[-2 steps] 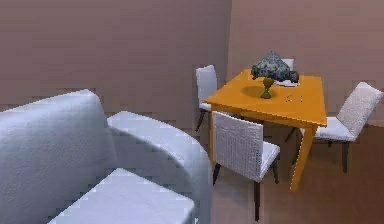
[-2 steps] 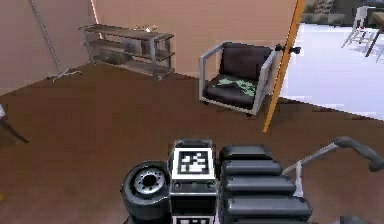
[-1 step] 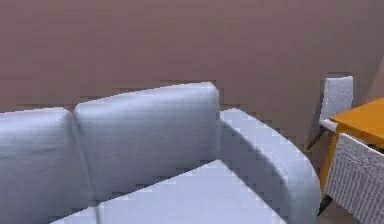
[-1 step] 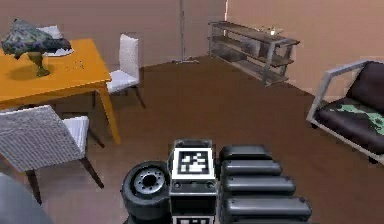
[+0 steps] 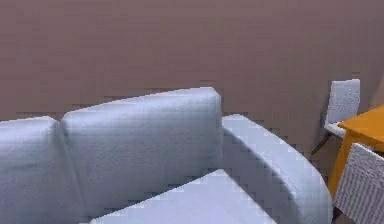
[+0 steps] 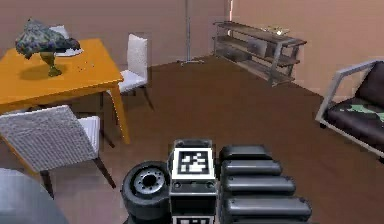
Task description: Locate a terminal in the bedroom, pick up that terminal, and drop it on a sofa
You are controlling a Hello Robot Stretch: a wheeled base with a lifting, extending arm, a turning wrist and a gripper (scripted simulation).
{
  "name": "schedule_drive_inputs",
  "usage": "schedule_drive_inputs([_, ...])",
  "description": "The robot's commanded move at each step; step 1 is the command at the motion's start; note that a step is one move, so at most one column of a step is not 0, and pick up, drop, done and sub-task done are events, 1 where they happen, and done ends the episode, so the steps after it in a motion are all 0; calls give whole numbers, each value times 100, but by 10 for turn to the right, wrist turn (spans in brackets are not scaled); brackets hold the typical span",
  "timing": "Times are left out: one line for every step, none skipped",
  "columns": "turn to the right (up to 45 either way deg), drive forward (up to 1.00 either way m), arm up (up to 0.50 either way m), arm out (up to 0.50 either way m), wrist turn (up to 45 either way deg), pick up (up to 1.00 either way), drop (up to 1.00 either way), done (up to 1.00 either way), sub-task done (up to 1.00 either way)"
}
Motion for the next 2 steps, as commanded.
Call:
schedule_drive_inputs([-450,0,0,0,0,0,0,0,0])
schedule_drive_inputs([-450,0,0,0,0,0,0,0,0])
